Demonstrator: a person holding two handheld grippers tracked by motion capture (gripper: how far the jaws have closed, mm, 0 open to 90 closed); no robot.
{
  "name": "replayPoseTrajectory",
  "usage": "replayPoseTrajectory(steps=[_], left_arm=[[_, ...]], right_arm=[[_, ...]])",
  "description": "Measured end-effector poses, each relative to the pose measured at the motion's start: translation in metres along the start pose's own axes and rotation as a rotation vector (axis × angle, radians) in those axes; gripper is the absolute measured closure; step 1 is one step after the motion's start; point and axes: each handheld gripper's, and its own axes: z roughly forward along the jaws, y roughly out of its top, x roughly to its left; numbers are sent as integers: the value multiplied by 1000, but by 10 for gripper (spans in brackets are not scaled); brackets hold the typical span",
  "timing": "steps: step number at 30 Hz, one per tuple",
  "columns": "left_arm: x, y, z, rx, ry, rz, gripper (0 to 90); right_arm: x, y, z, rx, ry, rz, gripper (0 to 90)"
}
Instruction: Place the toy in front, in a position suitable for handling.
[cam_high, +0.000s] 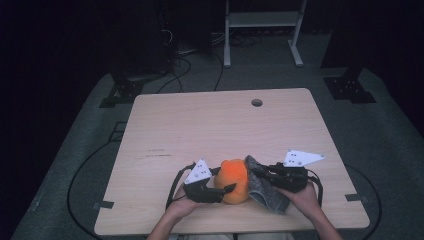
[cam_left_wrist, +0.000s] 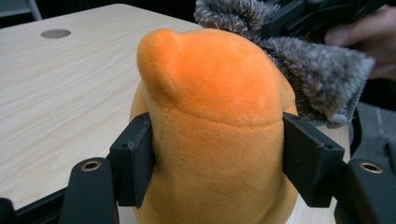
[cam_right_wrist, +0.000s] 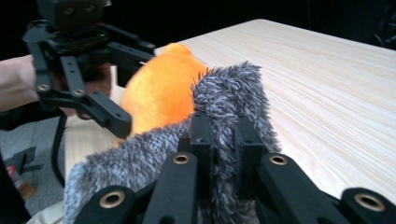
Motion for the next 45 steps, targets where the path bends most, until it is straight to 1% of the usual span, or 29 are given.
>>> replayPoseTrajectory(steps=[1,3,5,6,8,10,12,13,15,17,19,20,21,23,24,25,26,27,29,30,32,35,37,38,39,41,42,43,45], left_arm=[[-1,0,0,2,2,6,327],[-1,0,-1,0,7,4,332],[-1,0,0,-5,16,-4,338],[-2,0,1,-8,22,0,338],[-6,1,4,1,31,27,337],[-9,2,5,10,37,50,337],[-10,2,4,10,36,58,341],[-10,1,3,10,34,60,345],[-10,1,3,12,21,60,350],[-12,2,3,17,10,79,349],[-13,3,2,22,-12,81,323],[-12,4,2,17,-28,73,302],[-11,5,2,15,-32,67,264],[-6,6,0,13,-19,24,196],[-4,6,1,19,-16,8,187],[-3,5,2,27,-16,-9,189],[-3,4,2,20,-13,4,228],[-5,5,2,12,1,22,301],[-7,8,1,-16,29,45,371],[-8,9,1,-28,44,49,382],[-8,11,1,-25,69,74,386],[-6,7,1,-15,63,58,384],[-5,6,1,-18,62,42,385],[-6,6,2,-17,61,40,385],[-7,6,4,-17,56,41,384],[-12,5,7,-10,46,65,384],[-14,5,8,0,49,86,384],[-15,4,7,2,54,94,385],[-15,3,4,7,41,97,391]], right_arm=[[2,1,1,0,11,-11,807],[4,2,2,2,10,-26,806],[4,2,2,-1,14,-13,807],[6,2,2,-7,20,-16,808],[13,6,4,-24,63,-22,808],[23,11,9,-24,92,-67,807],[30,14,10,-23,84,-101,806],[29,14,10,-21,72,-106,807],[22,13,6,-24,48,-83,807],[14,11,1,-23,26,-51,807],[9,8,-2,-12,7,-41,807],[8,7,-3,-10,7,-40,807],[8,6,-4,-7,9,-40,807],[8,6,-4,2,16,-48,807],[8,6,-4,4,14,-49,807],[8,6,-4,3,17,-46,807],[8,7,-3,-1,19,-38,807],[8,7,-2,-2,15,-42,807],[9,9,-3,-4,3,-49,808],[9,10,-5,-13,1,-45,808],[9,12,-7,-20,-11,-46,808],[8,8,-1,13,-29,-58,808],[9,8,0,13,-20,-56,809],[11,9,0,10,-16,-68,809],[14,11,0,2,7,-71,809],[23,15,4,-23,66,-85,808],[28,17,7,-21,70,-112,808],[31,19,9,-14,58,-138,808],[29,19,7,-18,48,-127,808]])
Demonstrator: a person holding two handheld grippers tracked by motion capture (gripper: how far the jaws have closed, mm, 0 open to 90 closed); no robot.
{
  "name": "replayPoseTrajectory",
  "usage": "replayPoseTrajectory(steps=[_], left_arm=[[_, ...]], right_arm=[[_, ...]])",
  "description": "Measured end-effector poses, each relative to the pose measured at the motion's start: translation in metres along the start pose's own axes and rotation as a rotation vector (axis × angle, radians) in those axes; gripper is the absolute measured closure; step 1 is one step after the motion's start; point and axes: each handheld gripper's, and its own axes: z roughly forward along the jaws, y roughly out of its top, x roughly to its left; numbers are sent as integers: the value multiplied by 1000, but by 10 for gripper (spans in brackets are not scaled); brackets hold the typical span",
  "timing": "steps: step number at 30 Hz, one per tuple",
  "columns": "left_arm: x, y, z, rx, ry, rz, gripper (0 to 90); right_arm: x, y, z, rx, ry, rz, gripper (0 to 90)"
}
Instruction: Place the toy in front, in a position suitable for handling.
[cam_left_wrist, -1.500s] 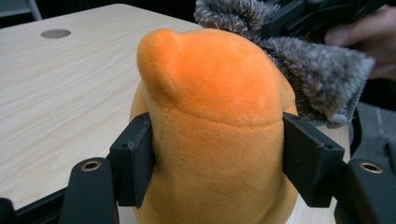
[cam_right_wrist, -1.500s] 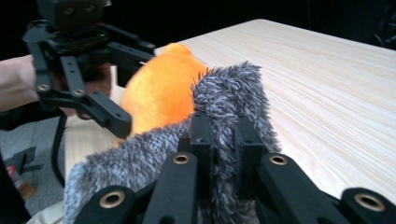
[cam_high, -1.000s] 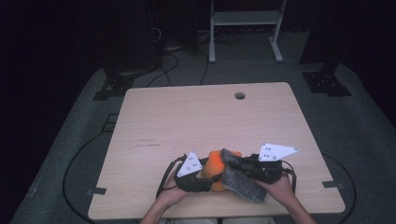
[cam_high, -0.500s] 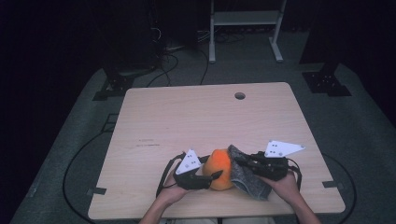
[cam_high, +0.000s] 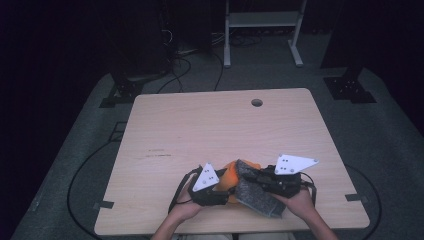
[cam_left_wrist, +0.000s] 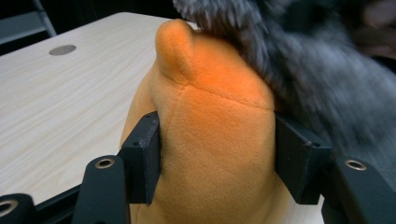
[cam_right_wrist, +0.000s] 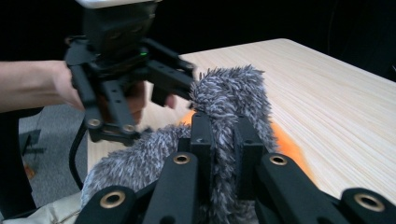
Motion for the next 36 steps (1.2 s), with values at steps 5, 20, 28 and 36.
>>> replayPoseTrajectory(steps=[5,20,28,36], left_arm=[[0,2,-6,-19,-45,-10,297],[-13,-2,-5,38,-127,168,324],[-21,-2,1,47,-132,223,309],[-18,1,5,37,-122,139,184]], right_arm=[[-20,-11,-13,37,-51,68,809],[-3,1,-5,30,128,35,808],[-2,7,-12,28,141,33,807],[-6,3,-10,72,186,47,807]])
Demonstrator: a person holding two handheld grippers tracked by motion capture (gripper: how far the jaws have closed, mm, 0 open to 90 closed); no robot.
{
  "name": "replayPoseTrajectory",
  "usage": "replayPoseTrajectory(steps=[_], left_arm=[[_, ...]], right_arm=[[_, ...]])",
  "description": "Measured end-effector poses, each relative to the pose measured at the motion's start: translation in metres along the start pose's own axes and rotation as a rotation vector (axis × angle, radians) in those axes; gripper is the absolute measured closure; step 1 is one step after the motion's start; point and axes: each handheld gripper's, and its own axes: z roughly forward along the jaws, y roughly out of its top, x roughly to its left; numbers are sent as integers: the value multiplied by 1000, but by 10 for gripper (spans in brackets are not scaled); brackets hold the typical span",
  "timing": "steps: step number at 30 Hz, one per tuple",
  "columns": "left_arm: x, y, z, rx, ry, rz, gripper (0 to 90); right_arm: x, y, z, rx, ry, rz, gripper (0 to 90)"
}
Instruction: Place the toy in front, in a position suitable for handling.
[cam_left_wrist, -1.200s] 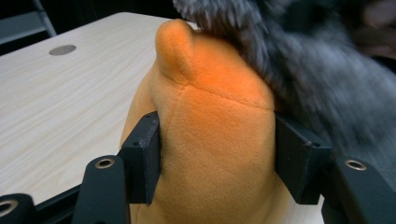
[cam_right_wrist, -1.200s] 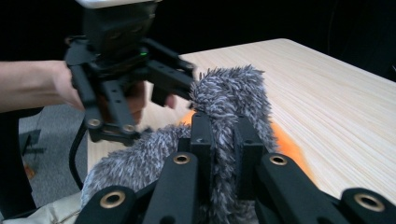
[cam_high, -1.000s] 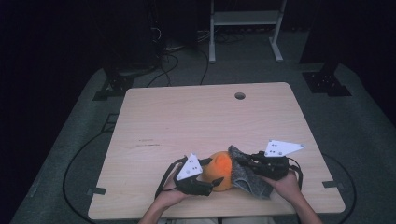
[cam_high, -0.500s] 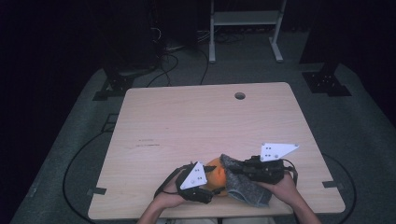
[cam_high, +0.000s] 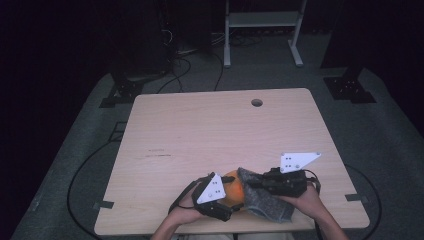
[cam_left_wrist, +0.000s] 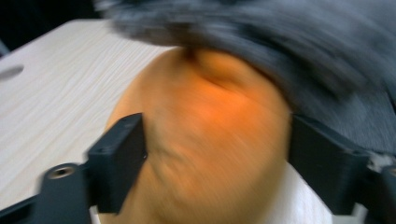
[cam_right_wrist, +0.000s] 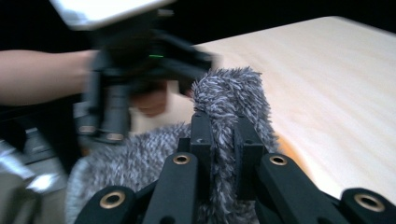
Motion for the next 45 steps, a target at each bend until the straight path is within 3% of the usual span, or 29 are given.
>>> replayPoseTrajectory(steps=[2,5,7,11,12,15,18,19,20,21,27,29,32,34,36,41,45], left_arm=[[-2,-1,1,5,5,7,183],[-4,-2,-2,8,1,45,294],[-5,-2,-2,11,-2,64,335],[-6,-2,-1,-2,-8,59,330],[-6,-2,0,0,-9,67,323],[-8,-1,2,13,-10,87,296],[-10,-1,2,21,-5,104,291],[-10,-1,2,27,-4,109,291],[-9,-1,1,26,-2,110,293],[-8,-2,0,18,0,102,302],[3,-6,-8,4,-3,58,328],[6,-7,-8,-3,0,37,328],[8,-8,-8,-10,-2,18,328],[10,-9,-10,-6,-4,14,327],[13,-11,-13,-5,-5,5,327],[23,-17,-18,-16,-19,-61,326],[26,-17,-19,-7,-20,-58,321]], right_arm=[[5,3,4,17,42,-21,807],[3,3,7,35,48,-25,808],[-4,0,3,28,18,-5,808],[-20,-12,-10,38,-49,54,808],[-22,-14,-13,39,-42,68,808],[-17,-11,-12,35,-8,49,808],[-5,-1,-4,-13,84,22,808],[-2,2,0,-9,91,5,807],[0,4,3,10,68,-21,807],[0,4,4,11,56,-21,807],[-28,-20,-13,24,-85,96,808],[-29,-21,-16,14,-86,106,810],[-20,-12,-14,-37,-23,76,809],[-16,-9,-7,-1,-52,40,809],[-21,-13,-6,-3,-56,61,809],[-33,-26,-16,27,-139,124,810],[-29,-23,-15,-26,-119,128,808]])
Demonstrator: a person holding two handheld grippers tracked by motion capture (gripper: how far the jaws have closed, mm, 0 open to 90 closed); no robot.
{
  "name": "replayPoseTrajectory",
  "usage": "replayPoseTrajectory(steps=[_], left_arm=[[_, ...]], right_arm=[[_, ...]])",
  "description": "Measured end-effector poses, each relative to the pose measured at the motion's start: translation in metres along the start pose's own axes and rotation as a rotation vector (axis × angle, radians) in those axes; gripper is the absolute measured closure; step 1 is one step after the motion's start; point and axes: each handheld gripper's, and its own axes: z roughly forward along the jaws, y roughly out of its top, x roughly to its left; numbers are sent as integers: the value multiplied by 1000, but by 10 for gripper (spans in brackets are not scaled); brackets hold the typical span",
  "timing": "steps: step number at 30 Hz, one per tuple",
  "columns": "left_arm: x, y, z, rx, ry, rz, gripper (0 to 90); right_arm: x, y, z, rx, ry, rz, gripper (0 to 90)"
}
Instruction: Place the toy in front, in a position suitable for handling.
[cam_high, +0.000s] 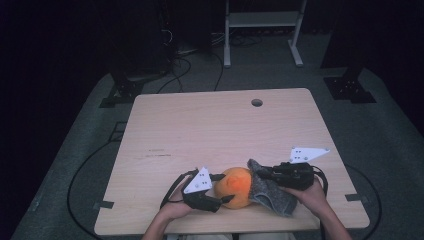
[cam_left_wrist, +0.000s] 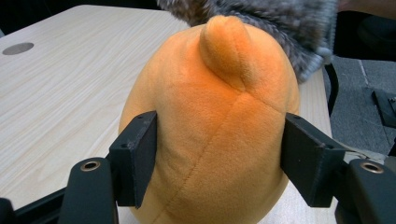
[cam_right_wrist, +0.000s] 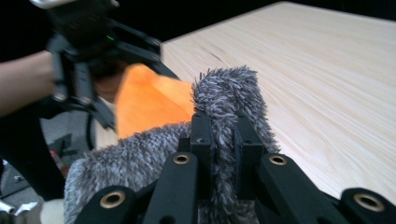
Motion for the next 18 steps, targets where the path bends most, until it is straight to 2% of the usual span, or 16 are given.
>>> replayPoseTrajectory(steps=[3,8,11,12,13,15,18], left_arm=[[4,-3,-3,-6,4,-14,317],[9,-6,-8,-5,7,-29,317],[11,-8,-9,-9,0,-39,313],[12,-10,-9,-19,-5,-51,310],[13,-11,-9,-23,-5,-56,303],[14,-12,-10,-28,-1,-66,300],[16,-13,-11,-31,-6,-77,301]], right_arm=[[1,1,6,6,0,-8,809],[-11,-6,3,24,-55,57,809],[-9,-5,1,-38,-6,77,809],[-6,-3,3,-51,14,64,809],[-4,-2,6,-45,14,48,809],[-6,-4,11,-22,-6,49,809],[-16,-10,10,-24,-37,106,809]])
